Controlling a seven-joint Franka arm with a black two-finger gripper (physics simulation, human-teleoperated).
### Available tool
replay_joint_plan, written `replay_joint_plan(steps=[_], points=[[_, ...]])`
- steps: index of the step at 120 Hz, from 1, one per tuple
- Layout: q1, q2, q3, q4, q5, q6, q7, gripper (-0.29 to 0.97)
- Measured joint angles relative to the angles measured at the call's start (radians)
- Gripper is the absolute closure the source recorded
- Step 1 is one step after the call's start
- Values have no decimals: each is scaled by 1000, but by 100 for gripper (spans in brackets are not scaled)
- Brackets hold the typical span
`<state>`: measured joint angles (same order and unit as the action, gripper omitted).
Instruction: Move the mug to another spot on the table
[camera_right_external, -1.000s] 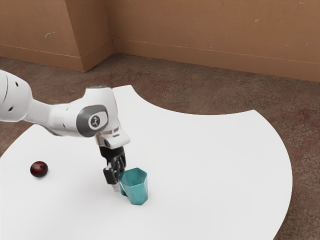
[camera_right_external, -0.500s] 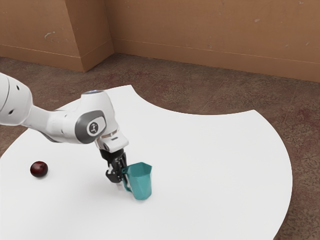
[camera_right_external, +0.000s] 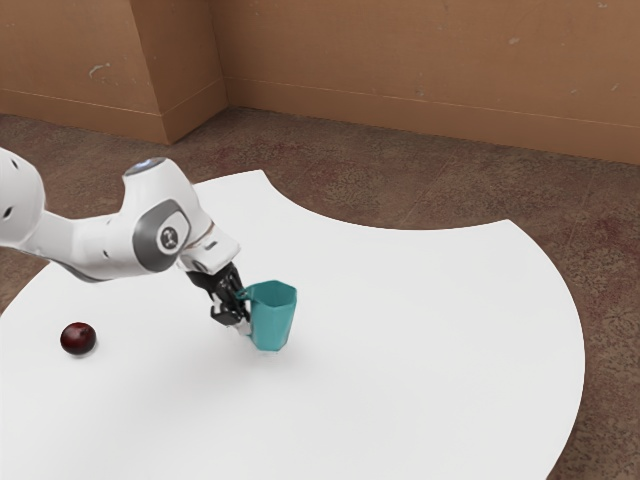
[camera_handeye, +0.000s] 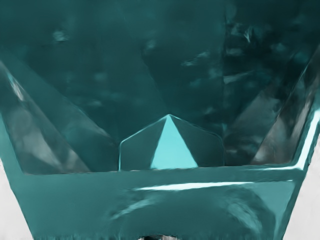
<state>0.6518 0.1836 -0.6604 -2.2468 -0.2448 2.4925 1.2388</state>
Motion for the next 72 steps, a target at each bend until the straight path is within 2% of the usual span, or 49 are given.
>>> replay_joint_plan(steps=[31,72], points=[[23,33,14,9,2,88,-4,76],[31,77,55,18,6,135,1,73]])
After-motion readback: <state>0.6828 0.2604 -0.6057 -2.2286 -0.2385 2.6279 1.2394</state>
